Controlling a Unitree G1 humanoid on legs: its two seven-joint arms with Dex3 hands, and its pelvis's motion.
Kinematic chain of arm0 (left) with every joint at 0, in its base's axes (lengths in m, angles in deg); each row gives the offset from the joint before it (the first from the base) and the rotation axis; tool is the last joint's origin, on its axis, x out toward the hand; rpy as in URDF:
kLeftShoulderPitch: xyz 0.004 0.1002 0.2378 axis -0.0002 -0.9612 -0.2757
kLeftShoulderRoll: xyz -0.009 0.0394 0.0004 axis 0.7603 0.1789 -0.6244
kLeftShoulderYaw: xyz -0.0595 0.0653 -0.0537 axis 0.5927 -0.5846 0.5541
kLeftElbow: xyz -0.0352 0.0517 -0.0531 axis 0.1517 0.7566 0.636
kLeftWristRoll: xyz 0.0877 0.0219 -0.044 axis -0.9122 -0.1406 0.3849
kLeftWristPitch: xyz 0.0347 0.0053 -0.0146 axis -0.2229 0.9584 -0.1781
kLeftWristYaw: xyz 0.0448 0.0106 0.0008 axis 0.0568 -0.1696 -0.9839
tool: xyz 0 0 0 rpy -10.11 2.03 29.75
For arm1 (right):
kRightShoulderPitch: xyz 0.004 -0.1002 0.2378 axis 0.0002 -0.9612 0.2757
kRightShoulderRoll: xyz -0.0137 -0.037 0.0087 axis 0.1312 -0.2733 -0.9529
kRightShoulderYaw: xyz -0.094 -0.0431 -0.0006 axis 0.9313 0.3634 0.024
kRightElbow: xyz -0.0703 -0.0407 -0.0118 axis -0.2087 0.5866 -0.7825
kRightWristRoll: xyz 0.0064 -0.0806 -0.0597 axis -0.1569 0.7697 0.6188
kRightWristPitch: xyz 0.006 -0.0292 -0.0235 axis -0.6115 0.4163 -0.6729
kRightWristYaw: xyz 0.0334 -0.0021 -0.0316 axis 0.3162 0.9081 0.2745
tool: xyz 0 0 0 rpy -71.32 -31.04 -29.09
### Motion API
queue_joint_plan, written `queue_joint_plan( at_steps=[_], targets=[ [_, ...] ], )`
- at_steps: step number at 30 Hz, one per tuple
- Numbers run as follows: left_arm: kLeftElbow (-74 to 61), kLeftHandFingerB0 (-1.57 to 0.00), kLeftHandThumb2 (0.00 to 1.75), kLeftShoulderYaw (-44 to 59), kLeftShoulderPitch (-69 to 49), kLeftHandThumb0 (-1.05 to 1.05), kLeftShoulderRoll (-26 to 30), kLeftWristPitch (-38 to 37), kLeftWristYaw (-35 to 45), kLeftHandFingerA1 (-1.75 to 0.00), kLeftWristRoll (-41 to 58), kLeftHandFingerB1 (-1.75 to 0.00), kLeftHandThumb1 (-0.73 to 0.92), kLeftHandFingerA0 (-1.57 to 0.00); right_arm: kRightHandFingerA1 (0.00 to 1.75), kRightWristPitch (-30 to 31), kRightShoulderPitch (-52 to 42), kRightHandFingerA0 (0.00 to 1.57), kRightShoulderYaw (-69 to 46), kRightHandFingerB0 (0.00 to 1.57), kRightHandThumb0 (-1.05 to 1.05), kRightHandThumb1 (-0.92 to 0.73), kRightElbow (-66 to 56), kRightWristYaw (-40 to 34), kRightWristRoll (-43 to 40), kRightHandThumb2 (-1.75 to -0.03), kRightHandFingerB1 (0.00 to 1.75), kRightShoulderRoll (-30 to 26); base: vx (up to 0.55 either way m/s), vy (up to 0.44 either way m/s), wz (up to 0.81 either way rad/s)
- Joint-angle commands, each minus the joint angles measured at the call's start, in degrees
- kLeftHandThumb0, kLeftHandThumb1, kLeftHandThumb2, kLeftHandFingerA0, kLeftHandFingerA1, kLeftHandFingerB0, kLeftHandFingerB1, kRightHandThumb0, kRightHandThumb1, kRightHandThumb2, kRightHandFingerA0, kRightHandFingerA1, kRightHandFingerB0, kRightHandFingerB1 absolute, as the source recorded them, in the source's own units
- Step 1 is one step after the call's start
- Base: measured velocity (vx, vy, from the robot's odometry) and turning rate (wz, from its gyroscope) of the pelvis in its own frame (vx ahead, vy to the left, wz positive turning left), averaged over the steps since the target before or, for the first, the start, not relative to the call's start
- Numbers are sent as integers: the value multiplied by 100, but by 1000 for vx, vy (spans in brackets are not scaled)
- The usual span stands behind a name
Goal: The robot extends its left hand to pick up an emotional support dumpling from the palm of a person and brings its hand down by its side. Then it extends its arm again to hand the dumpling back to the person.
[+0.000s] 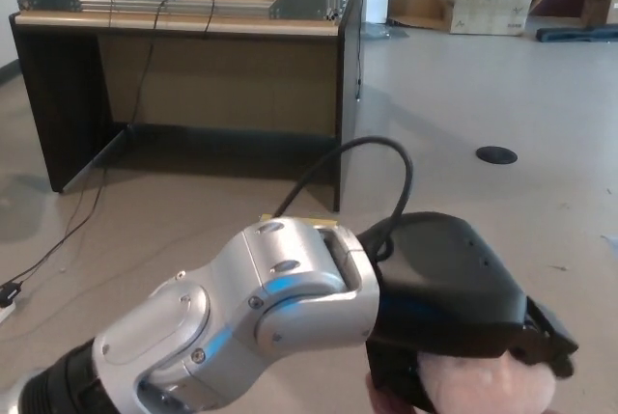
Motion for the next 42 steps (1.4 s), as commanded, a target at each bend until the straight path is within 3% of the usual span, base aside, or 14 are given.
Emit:
queue_joint_plan(
  at_steps=[1,2,8,9,13,14,17,18,23,24,27,36,39,42],
  targets=[
    [375,-84,61,293,-370,-38,-112,-1166,-1356,-161,-429,-49,59,-90,83,151,17,81,-4,57,-40,-52,-42,6,-11,-93,64,-101,0,0,0],
    [441,-88,58,348,-432,-38,-159,-1271,-1531,-160,-431,-49,61,-93,77,149,16,89,17,63,-43,-62,-48,-21,21,-61,48,-116,0,0,0],
    [608,-84,61,481,-559,-35,-264,-1505,-1742,-161,-454,-50,59,-90,80,66,9,92,50,66,-43,-63,-26,-96,77,-59,47,-128,0,0,0],
    [626,-84,61,533,-621,-37,-268,-1518,-1769,-160,-432,-50,58,-88,79,23,2,82,65,55,-43,-51,-16,-183,122,-91,61,-117,0,0,0],
    [659,-84,61,608,-690,-37,-310,-1605,-1827,-160,-483,-50,58,-88,79,46,-10,82,97,55,-43,-51,-31,-283,197,-91,61,-121,0,0,0],
    [678,-90,57,703,-838,-33,-410,-1593,-2048,-155,-452,-51,58,-93,54,70,-22,79,79,61,-46,-61,-54,-293,168,-59,44,-93,0,0,0],
    [814,-89,64,1072,-1114,-26,-679,-1629,-2556,-161,-240,-60,65,-84,49,284,-15,78,115,63,-41,-60,-150,-413,237,-58,43,-59,0,0,0],
    [798,-60,65,1527,-1062,-14,-895,-1271,-2568,-174,202,-140,79,-76,50,251,-4,80,141,63,-39,-60,-165,-422,274,-59,42,-83,0,0,0],
    [679,-66,62,2058,-991,-14,-1260,-814,-2319,-169,518,-132,79,-78,51,220,-17,80,150,62,-38,-59,-191,-410,258,-59,41,-101,0,0,0],
    [580,-84,66,2623,-698,-15,-1528,-42,-2345,-143,1156,-87,76,-89,52,254,7,81,142,63,-36,-59,-187,-404,242,-58,42,-94,0,0,0],
    [366,-84,69,3857,-93,-14,-2126,1748,-2309,-141,2726,-88,77,-90,52,297,26,81,139,63,-36,-59,-201,-420,220,-58,42,-77,0,0,0],
    [287,-84,69,4051,-30,-14,-2297,2004,-2138,-141,2707,-88,77,-90,52,297,24,81,147,63,-36,-59,-204,-425,215,-58,42,-78,0,0,0],
    [741,-94,64,6384,558,-15,-1416,3321,-2748,-131,4509,-72,77,-92,51,298,29,81,180,63,-38,-59,-156,-419,250,-57,41,-88,0,0,0],
    [776,-88,65,7036,379,-16,-1062,3617,-2652,-133,4981,-79,81,-89,52,270,12,82,193,64,-37,-59,-132,-417,258,-58,42,-103,0,0,0]
  ],
)
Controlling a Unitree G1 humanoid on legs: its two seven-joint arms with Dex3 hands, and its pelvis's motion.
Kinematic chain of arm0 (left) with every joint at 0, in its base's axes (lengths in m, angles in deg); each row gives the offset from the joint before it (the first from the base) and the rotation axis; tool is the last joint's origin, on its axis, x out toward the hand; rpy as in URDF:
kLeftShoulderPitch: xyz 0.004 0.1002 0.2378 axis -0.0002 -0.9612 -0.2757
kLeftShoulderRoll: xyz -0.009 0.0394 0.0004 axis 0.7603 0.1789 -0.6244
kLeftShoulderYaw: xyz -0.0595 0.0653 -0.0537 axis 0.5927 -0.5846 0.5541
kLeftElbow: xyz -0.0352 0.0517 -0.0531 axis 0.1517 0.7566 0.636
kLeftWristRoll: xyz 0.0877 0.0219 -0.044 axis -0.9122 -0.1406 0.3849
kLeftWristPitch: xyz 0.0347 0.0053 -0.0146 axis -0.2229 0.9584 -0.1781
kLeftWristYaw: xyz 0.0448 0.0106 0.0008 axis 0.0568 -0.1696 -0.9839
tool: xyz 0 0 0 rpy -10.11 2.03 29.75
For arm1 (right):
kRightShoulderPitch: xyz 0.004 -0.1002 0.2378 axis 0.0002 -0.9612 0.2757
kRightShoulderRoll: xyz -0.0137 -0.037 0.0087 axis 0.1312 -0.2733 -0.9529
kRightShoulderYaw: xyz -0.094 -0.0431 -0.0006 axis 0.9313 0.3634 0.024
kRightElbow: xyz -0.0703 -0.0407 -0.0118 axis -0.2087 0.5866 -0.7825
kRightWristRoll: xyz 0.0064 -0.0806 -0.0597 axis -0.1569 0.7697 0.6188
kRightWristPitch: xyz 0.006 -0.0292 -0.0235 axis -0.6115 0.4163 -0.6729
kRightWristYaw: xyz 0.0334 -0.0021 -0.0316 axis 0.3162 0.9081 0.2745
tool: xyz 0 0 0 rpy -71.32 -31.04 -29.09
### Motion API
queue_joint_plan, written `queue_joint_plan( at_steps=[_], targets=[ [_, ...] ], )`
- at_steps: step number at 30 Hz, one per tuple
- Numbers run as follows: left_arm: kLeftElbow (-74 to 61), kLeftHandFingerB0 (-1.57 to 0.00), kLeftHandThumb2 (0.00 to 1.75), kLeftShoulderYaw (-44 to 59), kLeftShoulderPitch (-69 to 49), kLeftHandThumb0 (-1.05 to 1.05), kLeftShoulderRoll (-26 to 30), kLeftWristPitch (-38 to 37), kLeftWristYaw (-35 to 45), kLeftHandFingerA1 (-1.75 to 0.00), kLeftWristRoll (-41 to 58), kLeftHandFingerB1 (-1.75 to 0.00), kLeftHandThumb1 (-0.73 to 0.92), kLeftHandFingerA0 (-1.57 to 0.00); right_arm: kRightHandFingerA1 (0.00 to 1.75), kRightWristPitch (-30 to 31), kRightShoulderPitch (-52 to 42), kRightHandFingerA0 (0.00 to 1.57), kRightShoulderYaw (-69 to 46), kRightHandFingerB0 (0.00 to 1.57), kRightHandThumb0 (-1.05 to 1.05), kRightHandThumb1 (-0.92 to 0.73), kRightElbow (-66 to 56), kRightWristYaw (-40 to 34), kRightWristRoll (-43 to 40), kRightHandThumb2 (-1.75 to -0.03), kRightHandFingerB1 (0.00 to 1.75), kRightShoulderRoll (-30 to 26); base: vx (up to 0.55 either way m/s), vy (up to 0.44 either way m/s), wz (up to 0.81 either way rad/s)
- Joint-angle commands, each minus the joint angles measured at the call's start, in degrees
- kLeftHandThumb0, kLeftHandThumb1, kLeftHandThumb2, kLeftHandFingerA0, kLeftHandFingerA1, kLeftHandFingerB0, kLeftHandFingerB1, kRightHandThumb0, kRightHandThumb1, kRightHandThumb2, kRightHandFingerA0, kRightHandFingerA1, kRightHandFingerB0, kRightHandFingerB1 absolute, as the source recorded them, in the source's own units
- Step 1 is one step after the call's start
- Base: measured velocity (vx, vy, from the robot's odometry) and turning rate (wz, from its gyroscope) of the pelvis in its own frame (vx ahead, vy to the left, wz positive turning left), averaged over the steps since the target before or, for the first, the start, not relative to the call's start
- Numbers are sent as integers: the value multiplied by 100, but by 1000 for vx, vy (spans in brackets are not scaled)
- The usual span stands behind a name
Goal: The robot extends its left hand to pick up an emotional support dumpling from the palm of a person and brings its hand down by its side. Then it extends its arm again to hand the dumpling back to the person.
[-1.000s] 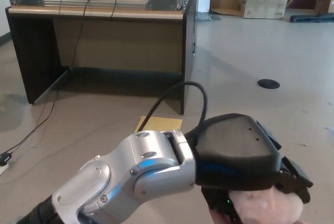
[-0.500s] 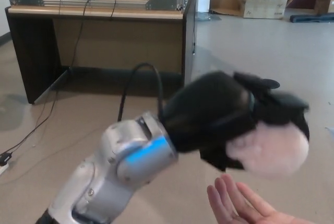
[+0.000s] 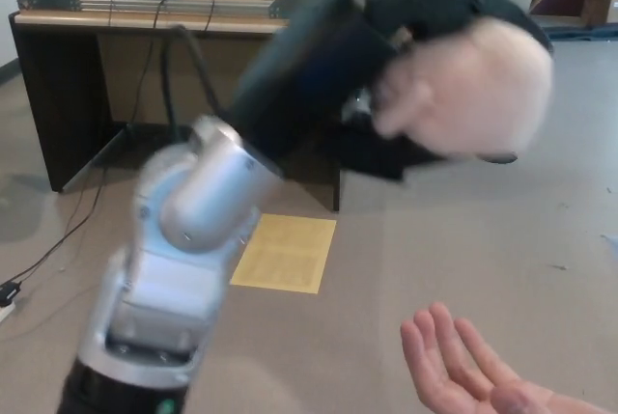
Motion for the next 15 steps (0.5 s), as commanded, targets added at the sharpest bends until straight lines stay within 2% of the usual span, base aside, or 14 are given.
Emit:
queue_joint_plan(
  at_steps=[1,2,3,6,7,9,13,14,15],
  targets=[
    [218,-88,65,3412,674,-16,797,3441,-555,-133,3598,-79,81,-89,52,148,5,82,10,64,-37,-59,27,-137,66,-58,42,-90,0,0,0],
    [32,-85,65,3583,250,-16,872,3410,-477,-133,3565,-82,80,-97,51,160,-6,81,24,63,-38,-59,24,-140,85,-58,42,-102,0,0,0],
    [-288,-85,66,3927,-607,-13,932,3366,-302,-132,3673,-79,83,-95,51,173,-30,81,38,64,-37,-59,20,-128,94,-58,42,-107,0,0,0],
    [-513,-88,66,4290,-1598,-11,894,3285,-24,-131,3947,-78,83,-92,51,190,-61,80,32,64,-37,-59,23,-96,61,-58,42,-82,0,0,0],
    [-557,-91,65,4406,-2034,-8,796,3229,43,-129,3954,-76,80,-97,51,185,-67,81,32,63,-38,-59,37,-108,56,-58,42,-70,0,0,0],
    [-586,-89,65,4541,-2614,-7,651,3183,127,-134,3962,-75,81,-96,51,176,-82,81,39,64,-38,-59,47,-138,60,-58,42,-54,0,0,0],
    [-602,-89,65,4590,-2887,-7,650,3223,224,-134,4067,-75,81,-96,51,194,-107,81,47,64,-38,-59,29,-144,59,-58,42,-45,0,0,0],
    [-405,-82,64,4620,-3429,-4,481,3010,376,-141,3950,-87,84,-94,52,184,-111,83,52,64,-39,-59,28,-163,70,-59,42,-45,0,0,0],
    [-164,-82,64,4658,-4109,-4,271,2752,567,-141,3808,-87,84,-94,52,172,-116,83,59,64,-39,-59,28,-187,83,-59,42,-45,0,0,0]
  ],
)
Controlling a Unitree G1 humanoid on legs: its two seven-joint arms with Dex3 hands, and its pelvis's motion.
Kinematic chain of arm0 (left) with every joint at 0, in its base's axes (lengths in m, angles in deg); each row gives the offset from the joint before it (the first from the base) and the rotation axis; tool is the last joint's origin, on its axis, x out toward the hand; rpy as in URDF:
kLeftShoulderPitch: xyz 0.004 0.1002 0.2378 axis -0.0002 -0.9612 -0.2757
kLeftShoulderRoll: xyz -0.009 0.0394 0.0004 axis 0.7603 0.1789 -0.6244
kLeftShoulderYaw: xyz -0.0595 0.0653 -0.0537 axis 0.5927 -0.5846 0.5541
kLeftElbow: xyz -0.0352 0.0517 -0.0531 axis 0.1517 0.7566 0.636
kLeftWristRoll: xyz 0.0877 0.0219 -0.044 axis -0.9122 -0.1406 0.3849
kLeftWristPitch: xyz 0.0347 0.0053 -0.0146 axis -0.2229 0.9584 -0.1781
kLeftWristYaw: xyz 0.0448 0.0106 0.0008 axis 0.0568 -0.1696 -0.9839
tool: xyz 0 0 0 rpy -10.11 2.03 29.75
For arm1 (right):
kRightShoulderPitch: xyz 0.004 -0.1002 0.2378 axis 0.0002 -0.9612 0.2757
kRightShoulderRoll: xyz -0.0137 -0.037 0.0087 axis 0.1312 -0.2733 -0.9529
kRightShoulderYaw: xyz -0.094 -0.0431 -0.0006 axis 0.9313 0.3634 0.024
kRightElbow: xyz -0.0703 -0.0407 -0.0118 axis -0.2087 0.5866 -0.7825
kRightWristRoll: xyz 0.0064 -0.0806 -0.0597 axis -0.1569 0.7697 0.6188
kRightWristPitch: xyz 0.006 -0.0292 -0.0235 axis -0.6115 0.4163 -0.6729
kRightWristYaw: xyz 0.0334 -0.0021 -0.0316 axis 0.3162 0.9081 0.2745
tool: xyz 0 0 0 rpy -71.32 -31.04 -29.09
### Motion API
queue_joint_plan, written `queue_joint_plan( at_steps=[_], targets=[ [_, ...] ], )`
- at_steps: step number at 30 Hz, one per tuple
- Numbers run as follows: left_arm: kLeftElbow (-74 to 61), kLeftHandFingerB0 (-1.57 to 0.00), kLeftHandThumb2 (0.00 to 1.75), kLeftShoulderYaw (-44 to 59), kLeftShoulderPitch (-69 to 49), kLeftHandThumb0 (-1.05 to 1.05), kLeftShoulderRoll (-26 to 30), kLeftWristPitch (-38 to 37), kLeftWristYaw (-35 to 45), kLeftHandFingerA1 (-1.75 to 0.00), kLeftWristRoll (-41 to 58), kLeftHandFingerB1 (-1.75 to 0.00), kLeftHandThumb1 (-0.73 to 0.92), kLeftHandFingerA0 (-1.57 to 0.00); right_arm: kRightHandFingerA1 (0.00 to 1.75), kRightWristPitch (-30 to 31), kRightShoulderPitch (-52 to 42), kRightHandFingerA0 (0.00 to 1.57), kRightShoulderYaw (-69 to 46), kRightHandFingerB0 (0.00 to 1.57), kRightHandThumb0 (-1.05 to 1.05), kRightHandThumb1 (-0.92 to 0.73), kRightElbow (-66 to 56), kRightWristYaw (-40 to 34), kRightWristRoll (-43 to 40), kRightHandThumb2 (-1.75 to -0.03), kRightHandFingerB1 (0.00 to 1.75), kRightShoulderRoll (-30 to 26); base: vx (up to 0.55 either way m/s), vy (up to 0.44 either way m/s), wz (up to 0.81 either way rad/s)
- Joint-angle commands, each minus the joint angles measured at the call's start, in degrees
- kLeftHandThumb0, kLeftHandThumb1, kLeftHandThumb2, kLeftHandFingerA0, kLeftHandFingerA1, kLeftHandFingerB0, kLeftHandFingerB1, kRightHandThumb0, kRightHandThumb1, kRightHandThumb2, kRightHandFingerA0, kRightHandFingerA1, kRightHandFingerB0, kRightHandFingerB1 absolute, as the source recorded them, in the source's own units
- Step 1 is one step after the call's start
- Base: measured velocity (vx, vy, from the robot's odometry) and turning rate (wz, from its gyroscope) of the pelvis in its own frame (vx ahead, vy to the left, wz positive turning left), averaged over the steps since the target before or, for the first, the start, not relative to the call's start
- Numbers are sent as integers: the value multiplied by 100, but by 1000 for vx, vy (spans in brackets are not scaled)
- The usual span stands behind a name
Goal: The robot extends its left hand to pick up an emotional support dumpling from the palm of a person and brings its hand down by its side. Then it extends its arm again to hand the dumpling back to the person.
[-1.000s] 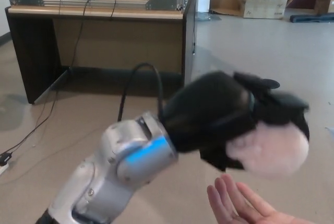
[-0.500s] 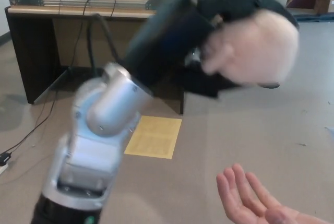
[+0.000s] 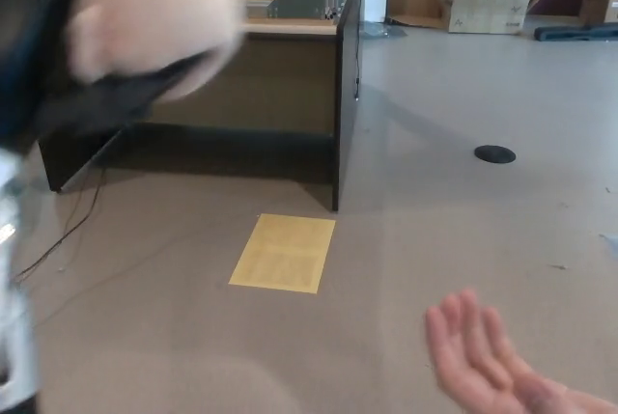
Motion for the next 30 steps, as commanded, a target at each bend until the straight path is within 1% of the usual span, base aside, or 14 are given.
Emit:
queue_joint_plan(
  at_steps=[1,2,4,5,6,7,9,11,12,13,14,18,24,30],
  targets=[
    [303,-82,65,1823,-3056,-2,-332,1493,542,-139,2155,-87,85,-96,52,175,-103,84,16,64,-38,-59,29,-200,86,-59,42,-47,0,0,0],
    [445,-82,65,1800,-3242,-2,-367,1324,572,-139,2059,-87,85,-96,52,191,-91,84,15,64,-38,-59,31,-210,85,-59,42,-43,0,0,0],
    [465,-82,65,1776,-3309,-2,-358,1290,566,-139,2080,-87,85,-96,52,194,-89,84,17,64,-38,-59,31,-213,84,-59,42,-42,0,0,0],
    [941,-88,69,1670,-3540,-8,-355,713,623,-152,1809,-87,78,-97,54,198,-78,83,8,65,-37,-58,28,-201,65,-59,42,-33,0,0,0],
    [1298,-88,69,1596,-3705,-8,-358,282,669,-152,1594,-87,78,-97,54,200,-70,83,1,65,-37,-58,25,-193,51,-59,42,-26,0,0,0],
    [1905,-91,68,1439,-3949,-9,-313,-467,675,-145,1208,-88,75,-100,53,206,-55,83,-6,64,-38,-58,33,-188,35,-59,42,-14,0,0,0],
    [2450,-92,69,1263,-4099,-9,-199,-1135,575,-142,875,-87,73,-100,52,205,-43,83,-5,64,-39,-58,57,-195,34,-59,42,-10,0,0,0],
    [2725,-92,69,1172,-4148,-9,-122,-1446,510,-142,771,-87,73,-100,52,197,-39,83,-3,64,-39,-58,69,-197,35,-59,42,-14,0,0,0],
    [2756,-92,69,1153,-4154,-9,-105,-1481,503,-142,789,-87,73,-100,52,197,-39,83,-3,64,-39,-58,69,-197,35,-59,42,-14,0,0,0],
    [3403,-95,68,1123,-4148,-8,-52,-1547,316,-143,702,-87,73,-103,52,195,-28,82,-2,64,-39,-59,65,-205,36,-59,42,-10,0,0,0],
    [3781,-94,69,1094,-4127,-8,0,-1621,212,-143,672,-87,74,-103,51,208,-8,82,-3,64,-39,-59,65,-206,35,-59,42,-10,0,0,0],
    [4506,-93,70,1031,-3991,-7,232,-1919,29,-146,601,-89,74,-103,52,232,103,83,-10,65,-37,-58,98,-209,22,-58,42,8,0,0,0],
    [4901,-92,72,990,-3830,-11,450,-1992,5,-146,728,-89,71,-99,53,191,119,83,-53,65,-37,-57,128,-246,-31,-58,42,55,0,0,0],
    [5219,-93,70,850,-3779,-11,580,-2270,-93,-146,747,-86,74,-98,53,218,69,83,-33,65,-39,-58,83,-264,-1,-59,42,32,0,0,0]
  ],
)
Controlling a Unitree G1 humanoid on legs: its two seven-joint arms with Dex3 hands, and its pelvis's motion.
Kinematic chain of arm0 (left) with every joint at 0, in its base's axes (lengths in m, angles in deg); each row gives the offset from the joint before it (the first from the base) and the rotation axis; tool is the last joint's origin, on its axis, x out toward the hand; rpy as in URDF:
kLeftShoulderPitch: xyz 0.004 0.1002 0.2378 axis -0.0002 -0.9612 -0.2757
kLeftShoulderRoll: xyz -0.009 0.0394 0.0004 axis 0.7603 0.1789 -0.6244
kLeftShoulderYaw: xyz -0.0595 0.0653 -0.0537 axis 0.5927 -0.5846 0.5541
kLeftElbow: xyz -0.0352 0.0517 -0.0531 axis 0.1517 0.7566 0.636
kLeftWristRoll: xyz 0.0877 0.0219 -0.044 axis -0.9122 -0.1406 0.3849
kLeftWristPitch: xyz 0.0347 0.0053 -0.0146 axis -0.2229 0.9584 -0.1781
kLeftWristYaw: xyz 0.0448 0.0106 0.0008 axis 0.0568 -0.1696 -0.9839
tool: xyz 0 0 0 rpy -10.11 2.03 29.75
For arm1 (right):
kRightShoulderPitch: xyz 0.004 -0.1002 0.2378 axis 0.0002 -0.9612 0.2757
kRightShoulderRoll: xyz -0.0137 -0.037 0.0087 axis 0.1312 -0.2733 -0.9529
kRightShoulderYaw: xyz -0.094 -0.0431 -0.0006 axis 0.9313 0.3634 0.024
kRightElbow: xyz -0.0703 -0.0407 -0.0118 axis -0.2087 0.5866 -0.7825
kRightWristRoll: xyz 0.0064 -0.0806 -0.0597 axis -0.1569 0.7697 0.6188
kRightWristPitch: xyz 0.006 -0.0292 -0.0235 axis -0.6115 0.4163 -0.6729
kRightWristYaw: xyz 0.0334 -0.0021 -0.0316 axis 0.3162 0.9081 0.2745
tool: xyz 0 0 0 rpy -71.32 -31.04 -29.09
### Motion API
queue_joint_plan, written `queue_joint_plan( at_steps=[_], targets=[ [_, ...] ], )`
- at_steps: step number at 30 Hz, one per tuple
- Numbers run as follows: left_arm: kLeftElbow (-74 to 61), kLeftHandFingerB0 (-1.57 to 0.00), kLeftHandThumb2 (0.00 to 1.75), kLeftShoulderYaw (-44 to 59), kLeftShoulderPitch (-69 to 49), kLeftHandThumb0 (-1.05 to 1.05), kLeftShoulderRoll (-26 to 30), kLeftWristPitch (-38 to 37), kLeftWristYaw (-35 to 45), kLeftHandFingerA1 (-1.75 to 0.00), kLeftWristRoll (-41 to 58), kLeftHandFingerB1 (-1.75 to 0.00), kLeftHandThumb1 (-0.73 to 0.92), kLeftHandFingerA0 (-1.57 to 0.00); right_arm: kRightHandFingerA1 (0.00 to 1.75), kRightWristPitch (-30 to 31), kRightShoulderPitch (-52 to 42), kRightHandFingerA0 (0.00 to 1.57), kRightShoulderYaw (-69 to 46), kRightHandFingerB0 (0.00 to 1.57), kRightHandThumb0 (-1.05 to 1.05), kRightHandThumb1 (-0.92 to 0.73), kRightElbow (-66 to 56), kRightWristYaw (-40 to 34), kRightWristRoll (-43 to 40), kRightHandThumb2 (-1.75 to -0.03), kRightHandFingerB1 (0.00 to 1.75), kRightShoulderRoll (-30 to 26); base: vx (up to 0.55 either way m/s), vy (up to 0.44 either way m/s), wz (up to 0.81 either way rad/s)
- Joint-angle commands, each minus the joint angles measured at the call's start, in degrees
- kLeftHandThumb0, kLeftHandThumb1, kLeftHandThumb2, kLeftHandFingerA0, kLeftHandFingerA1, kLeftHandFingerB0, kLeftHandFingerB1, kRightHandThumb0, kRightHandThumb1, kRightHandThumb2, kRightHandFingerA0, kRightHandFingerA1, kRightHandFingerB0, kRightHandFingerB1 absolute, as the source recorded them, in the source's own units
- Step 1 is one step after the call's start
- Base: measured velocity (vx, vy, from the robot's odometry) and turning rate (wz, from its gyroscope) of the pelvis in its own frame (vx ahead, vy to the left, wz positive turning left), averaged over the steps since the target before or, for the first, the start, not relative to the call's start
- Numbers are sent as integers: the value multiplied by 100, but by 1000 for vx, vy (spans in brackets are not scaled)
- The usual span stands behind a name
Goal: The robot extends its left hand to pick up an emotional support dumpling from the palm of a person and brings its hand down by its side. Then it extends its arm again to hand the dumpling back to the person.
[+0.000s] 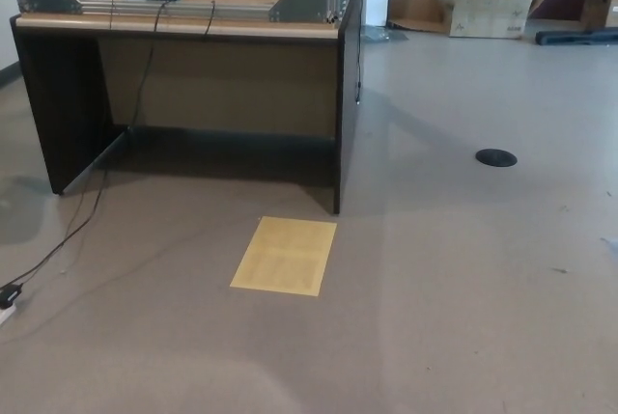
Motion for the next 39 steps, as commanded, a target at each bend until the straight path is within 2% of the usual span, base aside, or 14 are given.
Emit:
queue_joint_plan(
  at_steps=[1,18,28,33,34,39],
  targets=[
    [485,-92,69,-135,56,-8,324,-1024,-239,-146,175,-85,75,-96,53,143,4,82,-47,65,-40,-58,31,-173,2,-59,42,-21,0,0,0],
    [874,-90,70,-483,129,-8,512,-1465,-363,-148,436,-89,75,-95,50,238,32,81,-45,67,-36,-59,-11,-196,-10,-58,43,-37,0,0,0],
    [896,-91,68,-614,134,-8,567,-1487,-411,-146,558,-86,75,-97,50,267,46,80,-39,68,-39,-59,-51,-178,-11,-58,44,-47,0,0,0],
    [879,-93,70,-684,135,-11,586,-1466,-466,-147,586,-91,72,-100,51,287,73,81,-34,69,-40,-59,-40,-182,1,-58,44,-60,0,0,0],
    [873,-90,68,-704,144,-8,587,-1448,-495,-148,585,-87,76,-96,50,306,85,81,-24,69,-39,-59,-41,-188,16,-58,44,-69,0,0,0],
    [900,-91,69,-750,134,-11,609,-1515,-463,-151,614,-87,75,-97,51,349,83,82,-6,70,-41,-60,-67,-174,38,-59,45,-86,0,0,0]
  ],
)
